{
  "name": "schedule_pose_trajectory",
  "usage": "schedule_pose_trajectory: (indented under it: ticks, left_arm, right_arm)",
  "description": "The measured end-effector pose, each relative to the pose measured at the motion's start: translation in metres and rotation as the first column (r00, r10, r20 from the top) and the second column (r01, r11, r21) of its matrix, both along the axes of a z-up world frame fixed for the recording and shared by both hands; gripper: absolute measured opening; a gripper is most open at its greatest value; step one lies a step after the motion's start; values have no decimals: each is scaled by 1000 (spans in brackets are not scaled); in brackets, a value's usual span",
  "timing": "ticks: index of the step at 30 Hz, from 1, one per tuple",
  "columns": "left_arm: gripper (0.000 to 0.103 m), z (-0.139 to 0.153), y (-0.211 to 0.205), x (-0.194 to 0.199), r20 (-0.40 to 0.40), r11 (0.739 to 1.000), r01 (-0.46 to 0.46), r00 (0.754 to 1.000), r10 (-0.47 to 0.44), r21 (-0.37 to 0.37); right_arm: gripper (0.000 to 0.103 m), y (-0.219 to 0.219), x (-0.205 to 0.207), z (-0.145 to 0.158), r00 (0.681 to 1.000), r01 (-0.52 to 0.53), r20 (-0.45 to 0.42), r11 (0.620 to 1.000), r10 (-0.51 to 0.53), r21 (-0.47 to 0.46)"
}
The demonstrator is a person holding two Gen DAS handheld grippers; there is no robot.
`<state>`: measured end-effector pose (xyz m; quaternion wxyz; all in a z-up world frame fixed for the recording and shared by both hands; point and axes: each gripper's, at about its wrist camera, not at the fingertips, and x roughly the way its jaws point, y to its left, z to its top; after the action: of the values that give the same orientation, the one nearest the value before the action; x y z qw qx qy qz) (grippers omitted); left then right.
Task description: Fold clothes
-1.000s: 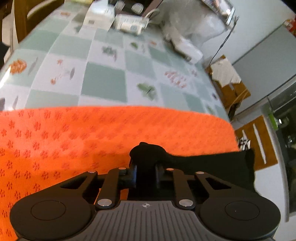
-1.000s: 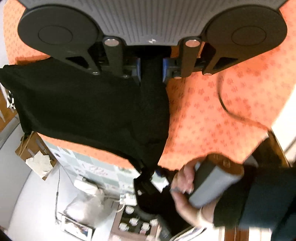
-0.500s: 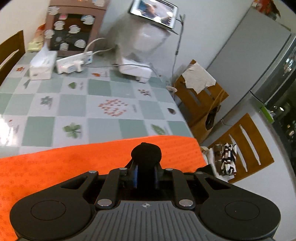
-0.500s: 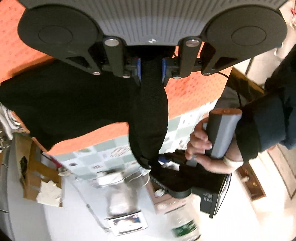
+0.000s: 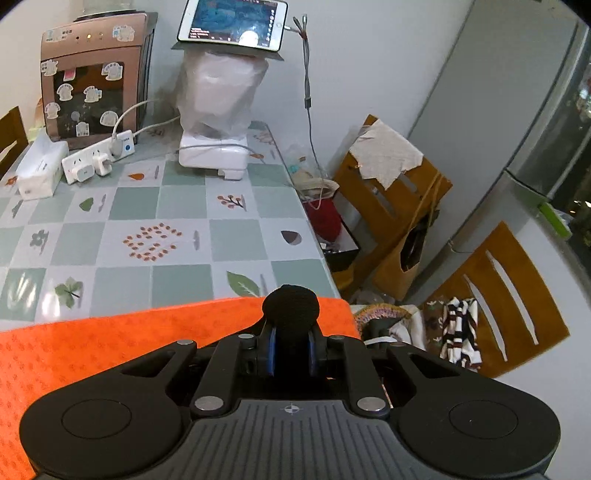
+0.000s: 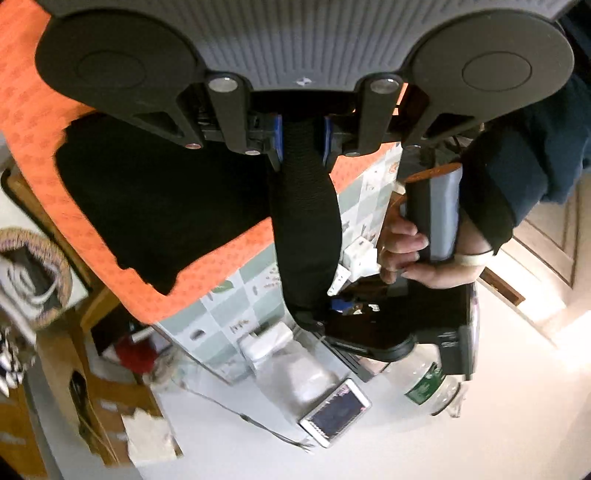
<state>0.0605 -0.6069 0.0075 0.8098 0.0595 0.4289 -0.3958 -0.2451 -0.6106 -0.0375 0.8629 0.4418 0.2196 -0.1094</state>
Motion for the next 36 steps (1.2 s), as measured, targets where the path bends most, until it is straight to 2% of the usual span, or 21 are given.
schedule_pose_trajectory:
  ticks: [8, 13, 20, 23, 27, 28, 31, 34, 36]
  left_arm:
    - [19, -24, -58, -43, 40, 998, -21, 999, 19, 58]
    - [19, -58, -94, -74, 72, 988, 39, 996, -50, 147]
    - [24, -111, -121, -92, 76, 973, 86, 992, -104, 215]
    - [32, -124, -124, -96, 83, 972, 94, 990, -114, 214]
    - [61, -129, -126, -101, 86, 970, 147, 982, -166, 195]
    - [65, -128, -125, -101, 84, 969, 161, 980, -180, 189]
    - [74, -113, -120, -101, 75, 968, 198, 975, -211, 155]
    - [82, -90, -101, -98, 35, 970, 226, 973, -229, 85]
    - [88, -74, -85, -97, 35, 971, 234, 971, -236, 50]
  right_arm:
    - [22, -81, -47, -33, 1000, -17, 17, 986, 14, 164]
    - [22, -101, -68, -71, 1000, 2, -24, 974, 3, 227]
    - [22, -114, -79, -124, 995, 63, -91, 959, -39, 275]
    - [23, -115, -83, -142, 992, 86, -114, 951, -54, 296]
    - [31, -119, -81, -150, 990, 96, -129, 952, -60, 291]
    - [34, -119, -81, -150, 990, 97, -130, 952, -61, 290]
    - [44, -119, -80, -143, 988, 94, -145, 956, -55, 278]
    - [45, -119, -80, -127, 986, 77, -161, 969, -40, 235]
    - [46, -117, -80, -111, 983, 67, -182, 983, -34, 173]
